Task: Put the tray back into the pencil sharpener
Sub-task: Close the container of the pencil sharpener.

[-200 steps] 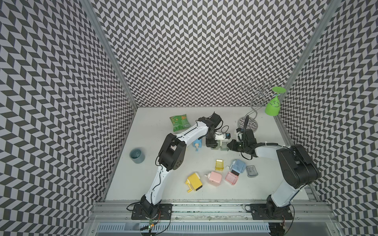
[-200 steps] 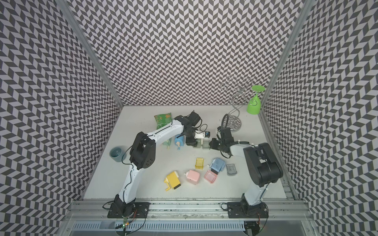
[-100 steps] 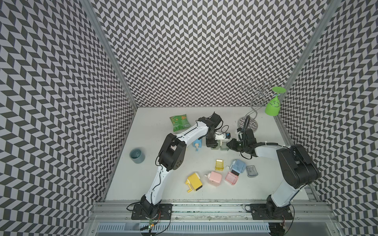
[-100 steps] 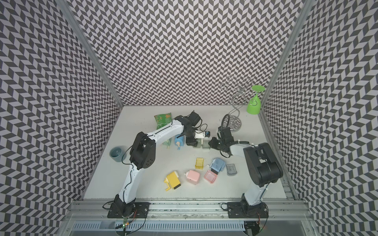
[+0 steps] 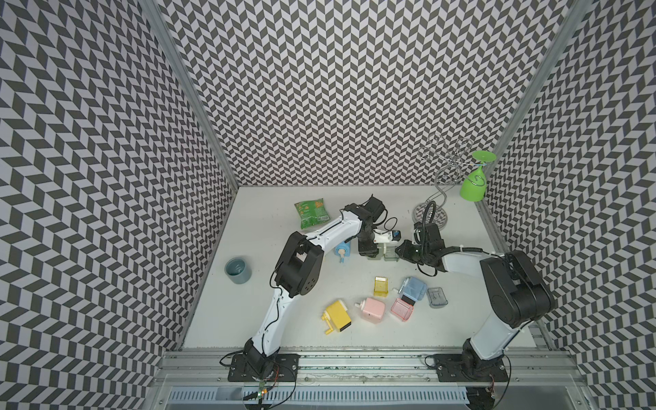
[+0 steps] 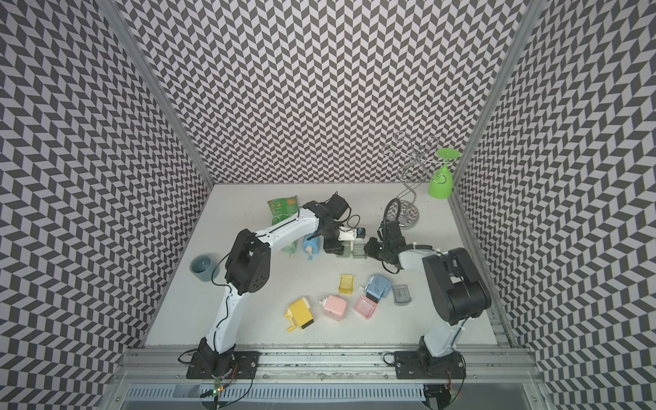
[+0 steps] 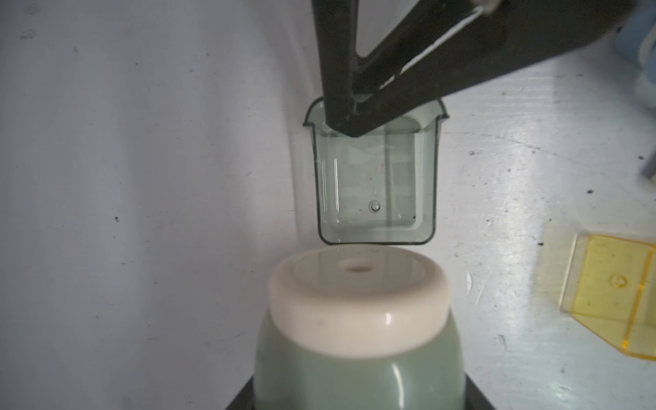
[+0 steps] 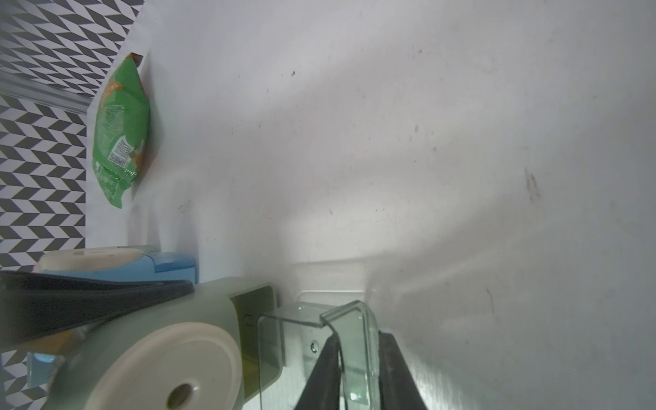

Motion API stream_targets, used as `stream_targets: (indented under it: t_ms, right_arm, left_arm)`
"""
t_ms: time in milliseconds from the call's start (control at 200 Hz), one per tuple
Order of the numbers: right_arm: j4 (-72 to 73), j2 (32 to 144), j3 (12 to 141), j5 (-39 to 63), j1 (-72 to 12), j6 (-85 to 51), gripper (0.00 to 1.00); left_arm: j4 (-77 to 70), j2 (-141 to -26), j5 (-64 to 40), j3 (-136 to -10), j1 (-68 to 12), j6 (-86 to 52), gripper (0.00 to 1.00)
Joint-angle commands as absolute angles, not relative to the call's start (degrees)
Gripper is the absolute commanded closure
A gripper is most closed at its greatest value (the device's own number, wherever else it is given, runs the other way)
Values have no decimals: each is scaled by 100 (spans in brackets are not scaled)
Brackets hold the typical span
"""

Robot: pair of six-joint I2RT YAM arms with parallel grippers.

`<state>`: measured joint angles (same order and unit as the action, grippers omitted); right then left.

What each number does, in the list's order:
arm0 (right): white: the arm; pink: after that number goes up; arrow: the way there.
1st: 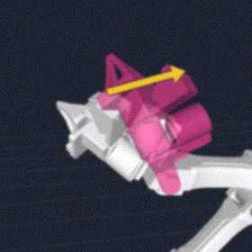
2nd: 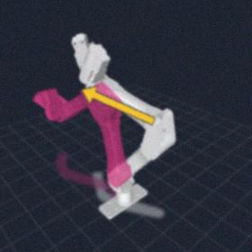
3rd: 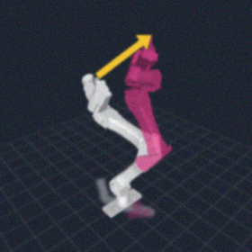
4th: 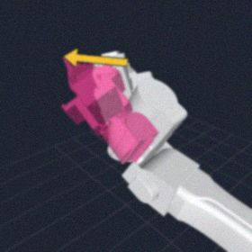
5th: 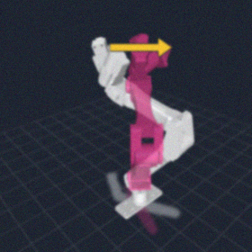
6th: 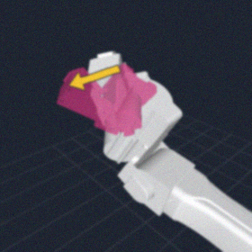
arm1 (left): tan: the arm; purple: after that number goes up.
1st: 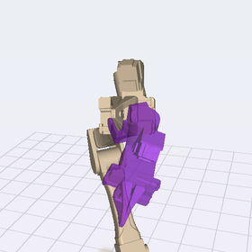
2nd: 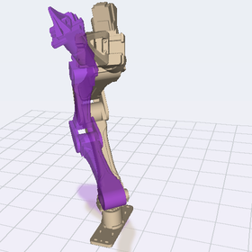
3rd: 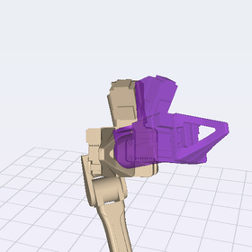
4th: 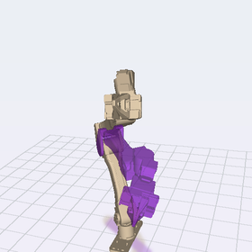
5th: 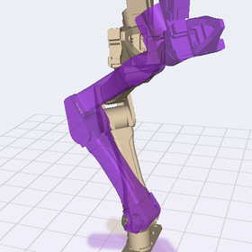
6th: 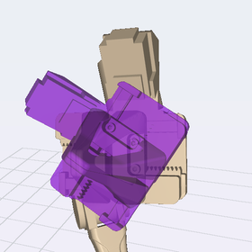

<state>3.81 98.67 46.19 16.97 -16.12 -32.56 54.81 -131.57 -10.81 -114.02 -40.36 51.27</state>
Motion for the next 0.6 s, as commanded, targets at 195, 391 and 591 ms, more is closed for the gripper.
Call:
stream_targets:
  t_ms: [195,391,591]
  right_arm:
    - [867,9926,4720,2195,-1681,-3330,83]
    - [1048,10015,4686,2399,-1688,-3467,84]
    - [1079,9989,4632,2300,-1684,-3623,84]
  left_arm:
    - [5326,-13109,-1274,-11352,-4069,5053,44]
    - [5371,-13127,-1285,-11354,-4074,5075,45]
    - [5523,-13206,-1094,-11377,-4102,5076,46]
